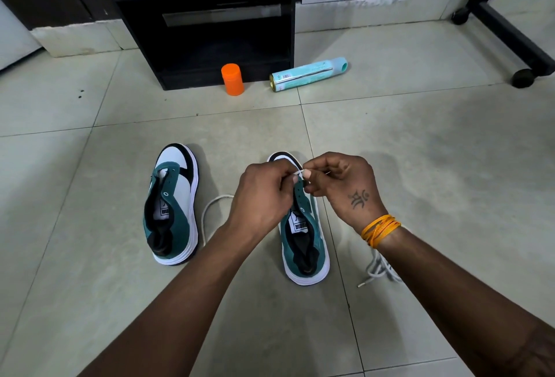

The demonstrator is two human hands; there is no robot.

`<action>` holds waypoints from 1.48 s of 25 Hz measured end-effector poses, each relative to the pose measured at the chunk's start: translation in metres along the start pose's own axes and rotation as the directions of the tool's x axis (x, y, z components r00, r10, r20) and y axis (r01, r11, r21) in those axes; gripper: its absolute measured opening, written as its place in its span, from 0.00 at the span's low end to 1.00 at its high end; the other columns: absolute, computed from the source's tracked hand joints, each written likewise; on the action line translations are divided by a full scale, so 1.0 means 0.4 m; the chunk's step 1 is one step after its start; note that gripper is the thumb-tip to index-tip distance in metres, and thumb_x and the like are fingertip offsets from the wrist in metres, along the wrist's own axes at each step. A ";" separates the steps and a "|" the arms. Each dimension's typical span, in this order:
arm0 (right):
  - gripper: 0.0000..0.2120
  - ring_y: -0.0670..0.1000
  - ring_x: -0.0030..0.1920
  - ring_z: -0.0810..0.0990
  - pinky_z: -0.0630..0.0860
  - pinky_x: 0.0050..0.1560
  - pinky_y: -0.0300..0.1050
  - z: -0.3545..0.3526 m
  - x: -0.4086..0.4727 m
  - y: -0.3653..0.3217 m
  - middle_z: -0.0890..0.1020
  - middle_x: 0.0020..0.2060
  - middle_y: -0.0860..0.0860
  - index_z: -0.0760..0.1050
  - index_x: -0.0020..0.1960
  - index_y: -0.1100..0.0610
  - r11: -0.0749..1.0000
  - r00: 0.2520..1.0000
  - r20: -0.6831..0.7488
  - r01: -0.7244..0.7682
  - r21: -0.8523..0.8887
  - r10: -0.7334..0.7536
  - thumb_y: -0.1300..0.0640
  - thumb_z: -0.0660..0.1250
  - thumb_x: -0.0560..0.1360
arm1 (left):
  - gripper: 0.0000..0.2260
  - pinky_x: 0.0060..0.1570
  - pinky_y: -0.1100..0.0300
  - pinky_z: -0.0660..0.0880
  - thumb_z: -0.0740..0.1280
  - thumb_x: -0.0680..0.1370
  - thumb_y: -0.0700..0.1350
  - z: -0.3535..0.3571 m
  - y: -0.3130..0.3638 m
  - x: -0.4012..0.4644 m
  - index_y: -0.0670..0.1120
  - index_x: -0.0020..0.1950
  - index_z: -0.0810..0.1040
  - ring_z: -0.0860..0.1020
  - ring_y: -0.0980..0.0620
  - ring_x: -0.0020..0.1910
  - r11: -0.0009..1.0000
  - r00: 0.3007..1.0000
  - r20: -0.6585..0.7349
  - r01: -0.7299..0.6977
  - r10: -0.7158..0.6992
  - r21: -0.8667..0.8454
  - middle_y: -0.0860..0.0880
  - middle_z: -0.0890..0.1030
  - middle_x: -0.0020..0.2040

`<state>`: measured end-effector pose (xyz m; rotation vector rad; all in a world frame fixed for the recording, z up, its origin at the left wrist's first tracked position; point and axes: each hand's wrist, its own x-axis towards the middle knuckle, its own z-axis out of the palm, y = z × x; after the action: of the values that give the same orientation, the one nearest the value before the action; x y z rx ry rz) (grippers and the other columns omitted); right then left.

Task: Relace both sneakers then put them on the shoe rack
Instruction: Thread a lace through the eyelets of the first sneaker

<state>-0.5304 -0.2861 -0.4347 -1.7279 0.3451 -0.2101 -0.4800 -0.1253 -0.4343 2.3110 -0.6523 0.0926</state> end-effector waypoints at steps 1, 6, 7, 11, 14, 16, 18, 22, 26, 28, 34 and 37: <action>0.03 0.54 0.38 0.87 0.86 0.45 0.52 0.004 0.000 0.004 0.87 0.37 0.51 0.85 0.47 0.55 1.000 0.999 -0.042 -0.012 -0.010 0.012 0.62 0.75 0.76 | 0.04 0.39 0.51 0.77 0.69 0.78 0.41 0.007 -0.007 0.006 0.48 0.48 0.84 0.79 0.48 0.34 1.000 0.999 -0.025 0.029 -0.029 0.003 0.50 0.84 0.37; 0.27 0.47 0.58 0.78 0.76 0.58 0.45 0.040 -0.051 0.054 0.79 0.57 0.46 0.77 0.63 0.47 0.861 0.978 0.161 -0.030 -0.508 0.129 0.48 0.73 0.65 | 0.07 0.34 0.63 0.68 0.70 0.77 0.41 0.029 -0.021 0.035 0.53 0.43 0.79 0.76 0.58 0.30 0.979 0.979 -0.047 0.198 -0.200 -0.054 0.56 0.79 0.31; 0.31 0.50 0.60 0.76 0.75 0.59 0.45 0.052 -0.056 0.070 0.77 0.59 0.48 0.75 0.66 0.48 0.835 0.974 0.182 -0.013 -0.551 0.135 0.47 0.72 0.63 | 0.08 0.33 0.64 0.67 0.70 0.76 0.41 0.036 -0.018 0.042 0.54 0.41 0.78 0.76 0.59 0.30 0.977 0.977 -0.039 0.205 -0.207 -0.059 0.58 0.78 0.30; 0.20 0.58 0.53 0.79 0.76 0.49 0.50 0.082 -0.046 0.103 0.77 0.54 0.52 0.77 0.62 0.51 0.822 0.997 -0.012 -0.075 -0.565 0.083 0.50 0.68 0.71 | 0.08 0.40 0.54 0.74 0.67 0.76 0.39 0.083 -0.001 0.057 0.52 0.43 0.75 0.79 0.51 0.40 0.985 0.986 0.016 0.169 -0.168 -0.028 0.55 0.80 0.39; 0.14 0.60 0.45 0.79 0.75 0.41 0.53 0.095 -0.056 0.120 0.77 0.48 0.52 0.77 0.55 0.52 0.798 0.998 -0.049 -0.001 -0.603 -0.035 0.49 0.59 0.74 | 0.06 0.40 0.49 0.76 0.65 0.76 0.39 0.113 -0.012 0.049 0.51 0.44 0.74 0.77 0.47 0.45 0.994 0.992 0.083 0.093 -0.097 0.054 0.52 0.77 0.46; 0.11 0.59 0.45 0.79 0.76 0.41 0.53 0.098 -0.066 0.133 0.77 0.48 0.53 0.78 0.54 0.52 0.795 0.994 -0.041 0.053 -0.605 -0.097 0.53 0.59 0.76 | 0.07 0.40 0.47 0.77 0.65 0.76 0.40 0.117 -0.038 0.039 0.52 0.44 0.72 0.76 0.48 0.42 0.996 0.994 0.097 0.039 -0.046 0.074 0.54 0.76 0.47; 0.09 0.59 0.45 0.79 0.75 0.41 0.51 0.094 -0.063 0.143 0.77 0.49 0.53 0.78 0.55 0.52 0.793 0.992 -0.058 0.054 -0.606 -0.112 0.56 0.61 0.77 | 0.08 0.39 0.46 0.78 0.64 0.76 0.41 0.116 -0.059 0.026 0.54 0.45 0.70 0.78 0.48 0.43 0.998 0.995 0.088 -0.049 0.046 0.042 0.55 0.76 0.52; 0.10 0.58 0.44 0.77 0.73 0.41 0.51 0.100 -0.062 0.155 0.76 0.48 0.52 0.76 0.52 0.54 0.789 0.990 -0.066 0.062 -0.612 -0.128 0.53 0.59 0.77 | 0.04 0.38 0.46 0.79 0.61 0.80 0.44 0.105 -0.065 0.015 0.52 0.53 0.71 0.80 0.43 0.46 0.978 0.974 0.134 -0.193 0.181 0.083 0.55 0.77 0.59; 0.16 0.57 0.46 0.77 0.75 0.43 0.51 0.103 -0.061 0.157 0.76 0.48 0.52 0.76 0.55 0.53 0.795 0.988 -0.073 0.062 -0.603 -0.133 0.49 0.55 0.76 | 0.02 0.38 0.48 0.76 0.61 0.80 0.45 0.093 -0.049 0.041 0.51 0.51 0.68 0.76 0.38 0.37 0.964 0.968 0.237 -0.141 0.086 0.224 0.50 0.76 0.42; 0.15 0.57 0.48 0.78 0.77 0.46 0.53 0.103 -0.061 0.160 0.77 0.51 0.52 0.77 0.59 0.53 0.795 0.989 -0.082 0.050 -0.604 -0.125 0.49 0.57 0.79 | 0.05 0.35 0.51 0.71 0.62 0.78 0.41 0.081 -0.052 0.045 0.48 0.48 0.67 0.75 0.36 0.36 0.947 0.982 0.179 -0.119 0.067 0.299 0.48 0.75 0.43; 0.15 0.55 0.51 0.80 0.79 0.50 0.53 0.108 -0.066 0.166 0.79 0.53 0.51 0.78 0.62 0.52 0.829 0.981 -0.136 0.042 -0.558 -0.141 0.49 0.57 0.82 | 0.03 0.39 0.58 0.76 0.69 0.72 0.45 0.087 -0.045 0.011 0.52 0.40 0.81 0.80 0.52 0.37 0.944 0.945 0.005 0.326 -0.326 -0.046 0.54 0.83 0.36; 0.12 0.54 0.51 0.81 0.79 0.49 0.53 0.106 -0.068 0.167 0.81 0.53 0.50 0.78 0.60 0.51 0.841 0.977 -0.157 0.037 -0.540 -0.144 0.54 0.59 0.80 | 0.05 0.41 0.56 0.78 0.71 0.71 0.45 0.104 -0.018 0.023 0.54 0.36 0.80 0.82 0.53 0.39 0.937 0.939 -0.010 0.343 -0.344 -0.066 0.55 0.83 0.37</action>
<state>-0.5496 -0.2479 -0.5067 -2.2910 0.4979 -0.3790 -0.4735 -0.1525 -0.4674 2.3224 -0.2276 -0.0662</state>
